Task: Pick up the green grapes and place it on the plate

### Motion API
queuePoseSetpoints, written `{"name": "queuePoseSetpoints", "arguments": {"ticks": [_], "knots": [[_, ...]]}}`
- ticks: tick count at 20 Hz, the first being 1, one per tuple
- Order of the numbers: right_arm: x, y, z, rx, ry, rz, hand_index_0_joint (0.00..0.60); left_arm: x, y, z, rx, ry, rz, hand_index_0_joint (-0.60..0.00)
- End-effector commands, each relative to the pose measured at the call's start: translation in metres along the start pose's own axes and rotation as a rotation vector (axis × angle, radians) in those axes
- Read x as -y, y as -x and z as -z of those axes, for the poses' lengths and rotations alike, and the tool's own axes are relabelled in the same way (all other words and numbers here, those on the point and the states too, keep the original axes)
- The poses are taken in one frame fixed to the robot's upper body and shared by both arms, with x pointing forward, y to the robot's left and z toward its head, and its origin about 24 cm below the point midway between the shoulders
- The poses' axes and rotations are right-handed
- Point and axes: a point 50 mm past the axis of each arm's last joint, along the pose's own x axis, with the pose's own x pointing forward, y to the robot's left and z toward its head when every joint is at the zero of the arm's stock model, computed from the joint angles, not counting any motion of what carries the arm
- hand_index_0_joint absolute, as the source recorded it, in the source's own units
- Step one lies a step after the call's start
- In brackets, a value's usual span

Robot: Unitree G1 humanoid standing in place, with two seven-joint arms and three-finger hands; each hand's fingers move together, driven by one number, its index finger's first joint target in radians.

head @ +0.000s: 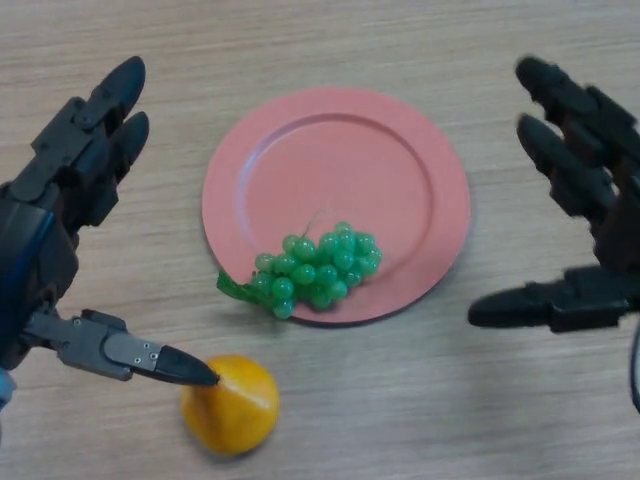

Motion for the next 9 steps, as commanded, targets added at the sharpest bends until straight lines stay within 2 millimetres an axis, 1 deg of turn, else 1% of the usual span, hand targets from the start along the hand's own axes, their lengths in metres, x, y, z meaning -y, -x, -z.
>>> {"name": "queuePoseSetpoints", "arguments": {"ticks": [1,2,4,9], "knots": [[0.0077,0.0098,-0.0360,0.230,0.041,0.027,0.000,-0.0088,0.0023,-0.0249,0.090,-0.028,-0.054,0.000],[0.0060,0.0107,-0.0365,0.228,0.052,0.030,0.000,-0.0076,0.0007,-0.0261,0.065,0.011,-0.062,0.000],[0.0026,0.0113,-0.0368,0.234,0.094,0.014,0.000,-0.0052,-0.0023,-0.0295,0.058,0.010,-0.057,0.000],[0.0011,0.0134,-0.0340,0.223,0.100,0.009,0.000,-0.0071,-0.0036,-0.0314,0.065,-0.011,-0.060,0.000]]}}
